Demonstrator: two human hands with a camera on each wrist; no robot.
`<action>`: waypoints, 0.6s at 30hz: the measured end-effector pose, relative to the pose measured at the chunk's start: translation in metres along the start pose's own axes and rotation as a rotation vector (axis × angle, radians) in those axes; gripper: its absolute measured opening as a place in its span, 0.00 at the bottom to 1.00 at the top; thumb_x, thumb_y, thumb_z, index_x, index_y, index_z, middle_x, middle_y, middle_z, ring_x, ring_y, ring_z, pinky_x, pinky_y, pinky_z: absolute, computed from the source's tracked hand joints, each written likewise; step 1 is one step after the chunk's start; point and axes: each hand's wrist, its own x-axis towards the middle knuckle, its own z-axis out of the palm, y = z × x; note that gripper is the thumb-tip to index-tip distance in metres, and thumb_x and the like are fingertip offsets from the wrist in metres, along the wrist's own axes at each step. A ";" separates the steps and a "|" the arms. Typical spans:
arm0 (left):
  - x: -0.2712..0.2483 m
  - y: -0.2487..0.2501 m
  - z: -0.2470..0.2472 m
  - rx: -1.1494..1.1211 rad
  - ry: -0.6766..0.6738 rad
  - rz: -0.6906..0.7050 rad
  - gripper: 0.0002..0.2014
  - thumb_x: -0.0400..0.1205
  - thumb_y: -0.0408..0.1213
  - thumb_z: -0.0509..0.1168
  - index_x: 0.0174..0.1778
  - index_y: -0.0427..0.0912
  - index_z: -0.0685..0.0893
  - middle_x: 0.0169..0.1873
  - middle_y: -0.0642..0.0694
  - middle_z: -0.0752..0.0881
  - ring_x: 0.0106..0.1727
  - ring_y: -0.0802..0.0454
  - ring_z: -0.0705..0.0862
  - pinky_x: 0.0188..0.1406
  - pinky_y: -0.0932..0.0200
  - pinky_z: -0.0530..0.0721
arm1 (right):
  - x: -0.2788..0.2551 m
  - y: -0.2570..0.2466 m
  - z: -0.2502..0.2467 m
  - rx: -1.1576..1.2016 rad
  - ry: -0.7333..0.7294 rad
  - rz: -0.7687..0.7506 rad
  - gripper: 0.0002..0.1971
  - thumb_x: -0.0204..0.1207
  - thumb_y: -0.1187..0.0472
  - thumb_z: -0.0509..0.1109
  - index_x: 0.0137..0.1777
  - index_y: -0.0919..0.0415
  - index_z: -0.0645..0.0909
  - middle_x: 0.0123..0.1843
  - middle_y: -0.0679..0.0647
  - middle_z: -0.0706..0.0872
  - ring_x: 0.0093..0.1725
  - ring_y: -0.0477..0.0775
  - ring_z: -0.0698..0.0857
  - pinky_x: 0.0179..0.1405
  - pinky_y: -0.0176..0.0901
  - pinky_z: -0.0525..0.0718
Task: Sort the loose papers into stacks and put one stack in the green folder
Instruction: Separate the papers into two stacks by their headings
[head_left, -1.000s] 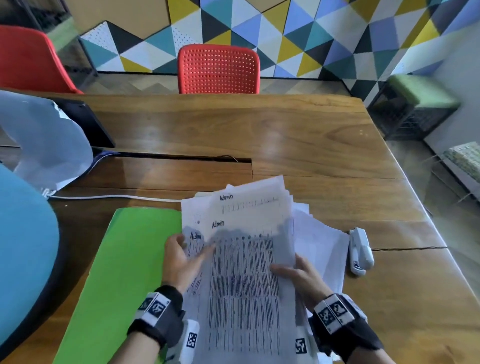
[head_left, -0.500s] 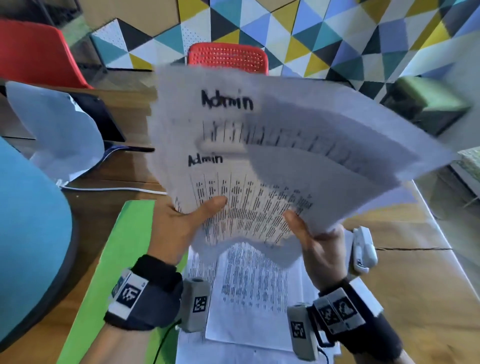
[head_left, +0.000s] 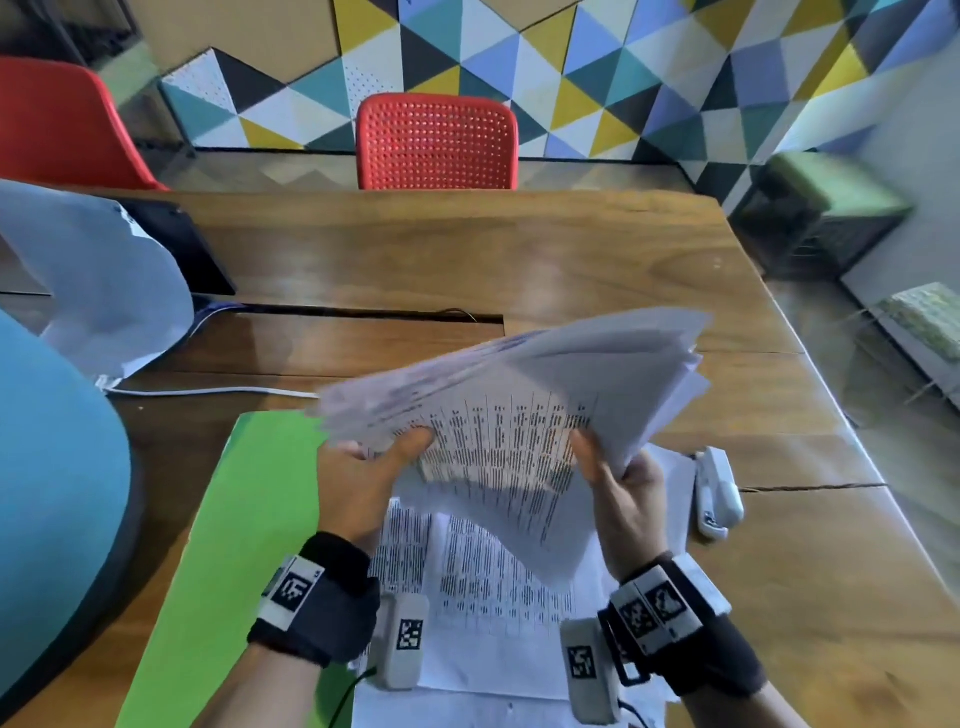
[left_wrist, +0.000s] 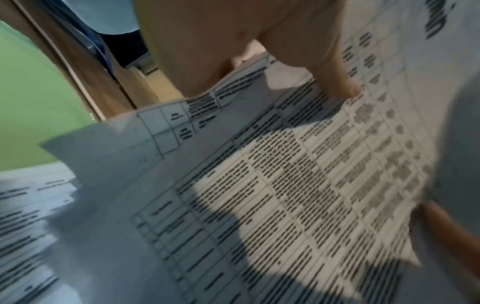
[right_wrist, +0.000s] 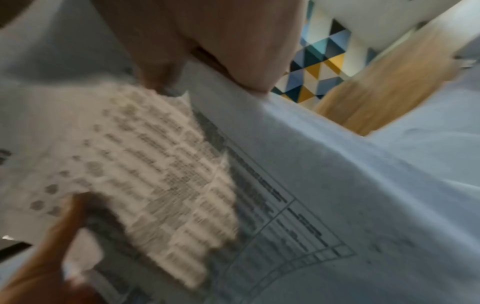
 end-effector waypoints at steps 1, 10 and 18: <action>-0.001 0.001 0.002 -0.016 0.018 0.005 0.25 0.65 0.40 0.82 0.25 0.38 0.69 0.18 0.53 0.73 0.18 0.61 0.71 0.20 0.70 0.71 | 0.000 0.002 -0.002 -0.006 -0.018 0.024 0.14 0.73 0.59 0.76 0.31 0.69 0.81 0.29 0.47 0.83 0.31 0.44 0.81 0.34 0.37 0.79; -0.014 0.001 0.019 0.129 -0.226 0.100 0.06 0.72 0.28 0.75 0.42 0.40 0.89 0.34 0.56 0.90 0.36 0.61 0.85 0.37 0.64 0.82 | 0.004 -0.009 -0.001 -0.250 0.025 -0.021 0.08 0.77 0.65 0.72 0.37 0.57 0.81 0.27 0.44 0.84 0.28 0.33 0.80 0.29 0.28 0.78; -0.035 -0.074 0.002 0.988 -0.508 -0.126 0.21 0.72 0.56 0.75 0.36 0.44 0.74 0.37 0.49 0.76 0.34 0.54 0.74 0.31 0.63 0.71 | -0.036 0.069 -0.048 -0.651 -0.075 0.460 0.10 0.71 0.69 0.75 0.38 0.53 0.79 0.41 0.58 0.87 0.38 0.60 0.85 0.39 0.49 0.86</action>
